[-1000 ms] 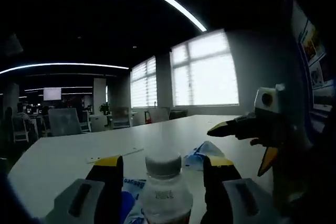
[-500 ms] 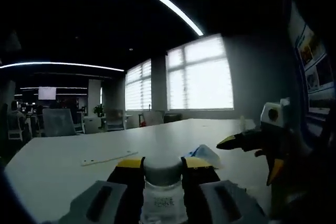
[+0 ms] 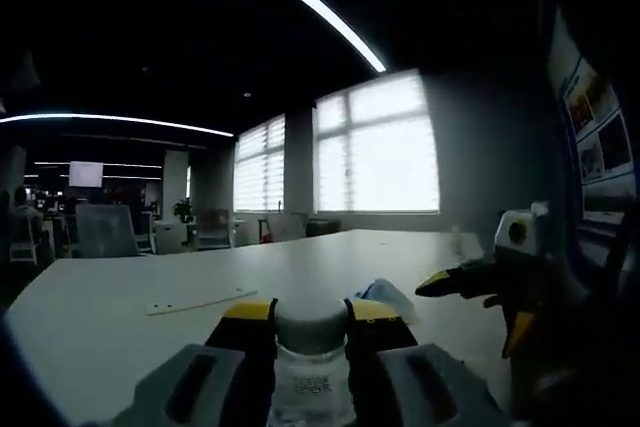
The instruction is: Arrange the tabletop items into an orderly group along one side of the table until the central work area is clear of visible clutter.
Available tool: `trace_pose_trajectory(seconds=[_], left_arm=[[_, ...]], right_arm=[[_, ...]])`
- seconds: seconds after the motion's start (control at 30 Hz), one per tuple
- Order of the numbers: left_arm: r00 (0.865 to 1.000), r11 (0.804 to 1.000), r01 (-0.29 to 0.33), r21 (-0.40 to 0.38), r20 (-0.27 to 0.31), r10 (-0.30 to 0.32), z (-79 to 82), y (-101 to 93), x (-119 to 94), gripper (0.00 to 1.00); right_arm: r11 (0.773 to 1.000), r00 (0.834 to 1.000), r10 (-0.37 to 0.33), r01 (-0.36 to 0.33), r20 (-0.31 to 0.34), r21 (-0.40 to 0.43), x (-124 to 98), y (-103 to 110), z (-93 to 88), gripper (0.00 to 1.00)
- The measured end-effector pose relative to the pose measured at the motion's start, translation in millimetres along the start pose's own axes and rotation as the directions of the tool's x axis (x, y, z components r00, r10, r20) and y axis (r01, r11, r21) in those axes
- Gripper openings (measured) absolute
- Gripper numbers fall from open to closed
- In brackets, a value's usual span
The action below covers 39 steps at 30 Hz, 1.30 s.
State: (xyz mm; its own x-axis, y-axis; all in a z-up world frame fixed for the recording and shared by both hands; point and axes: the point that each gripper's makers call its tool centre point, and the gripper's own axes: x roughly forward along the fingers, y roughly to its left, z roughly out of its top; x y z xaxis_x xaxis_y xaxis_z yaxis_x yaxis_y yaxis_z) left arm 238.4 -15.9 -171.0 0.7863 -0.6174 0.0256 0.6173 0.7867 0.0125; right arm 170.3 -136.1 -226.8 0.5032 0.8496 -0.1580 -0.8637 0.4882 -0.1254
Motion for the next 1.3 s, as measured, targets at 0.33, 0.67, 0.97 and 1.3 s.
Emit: trace_pose_trajectory(seconds=[0.33, 0.67, 0.97, 1.3], left_arm=[[0.999, 0.999, 0.052, -0.006, -0.013, -0.052, -0.4, -1.8, -2.6, 0.23], [0.996, 0.995, 0.088, -0.041, 0.035, -0.086, 25.5, 2.3, -20.9, 0.22], [0.998, 0.999, 0.054, -0.007, 0.034, -0.054, 46.4, 24.3, -42.4, 0.23], [1.000, 1.000, 0.013, -0.005, 0.021, -0.013, 46.6, 44.0, -62.5, 0.23]], right_arm=[[1.000, 1.000, -0.010, 0.010, 0.011, 0.011, -2.6, -3.0, 1.4, 0.85], [1.000, 1.000, -0.003, 0.002, 0.007, 0.012, 1.8, 1.5, 0.0, 0.85], [1.000, 1.000, 0.005, -0.005, 0.010, 0.000, 5.8, 6.8, 5.0, 0.85], [1.000, 1.000, 0.018, -0.018, 0.009, -0.007, 12.4, 13.4, 8.9, 0.85]])
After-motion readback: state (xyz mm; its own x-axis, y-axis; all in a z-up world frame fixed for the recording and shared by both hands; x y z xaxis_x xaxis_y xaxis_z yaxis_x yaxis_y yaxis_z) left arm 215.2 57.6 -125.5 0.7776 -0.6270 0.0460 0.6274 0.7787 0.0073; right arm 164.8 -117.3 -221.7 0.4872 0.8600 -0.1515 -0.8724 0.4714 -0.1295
